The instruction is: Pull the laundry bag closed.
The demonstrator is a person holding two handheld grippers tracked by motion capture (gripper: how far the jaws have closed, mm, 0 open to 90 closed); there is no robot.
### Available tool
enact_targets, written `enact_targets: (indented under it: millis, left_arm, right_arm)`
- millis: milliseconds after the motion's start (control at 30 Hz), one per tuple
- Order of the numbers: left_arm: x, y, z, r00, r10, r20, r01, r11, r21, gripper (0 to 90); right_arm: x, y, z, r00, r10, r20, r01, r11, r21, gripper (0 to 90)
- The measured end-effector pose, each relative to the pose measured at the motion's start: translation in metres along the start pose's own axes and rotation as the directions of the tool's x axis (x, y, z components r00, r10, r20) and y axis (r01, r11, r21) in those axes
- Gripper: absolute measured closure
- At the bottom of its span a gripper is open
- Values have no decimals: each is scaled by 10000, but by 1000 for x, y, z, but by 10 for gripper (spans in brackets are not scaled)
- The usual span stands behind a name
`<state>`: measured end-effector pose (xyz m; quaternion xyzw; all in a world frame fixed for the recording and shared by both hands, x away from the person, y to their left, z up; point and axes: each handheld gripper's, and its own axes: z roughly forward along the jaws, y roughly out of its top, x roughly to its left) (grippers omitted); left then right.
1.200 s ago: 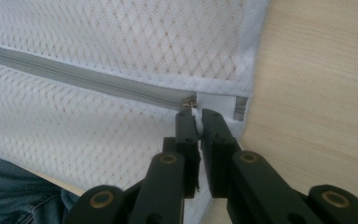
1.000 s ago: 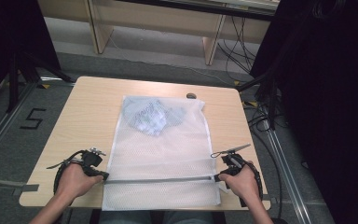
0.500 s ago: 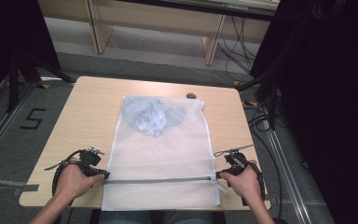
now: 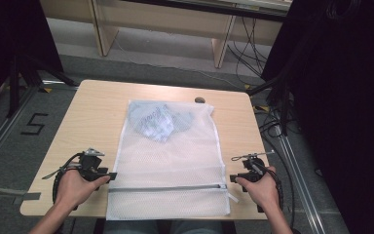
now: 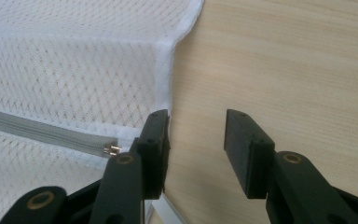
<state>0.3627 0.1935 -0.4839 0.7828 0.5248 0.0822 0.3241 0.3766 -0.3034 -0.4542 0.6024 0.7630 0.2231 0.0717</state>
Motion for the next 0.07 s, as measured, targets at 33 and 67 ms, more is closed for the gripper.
enact_targets:
  millis: [33, 67]
  left_arm:
    - [1, 0, 0, 9999, 80, 66, -80, 9999, 63, 547]
    - [2, 0, -1, 9997, 211, 96, -213, 9996, 208, 546]
  right_arm:
    - [0, 0, 0, 10000, 38, -61, -37, 10000, 36, 607]
    - [-3, 0, 1, 9995, -326, 22, 326, 9995, -24, 607]
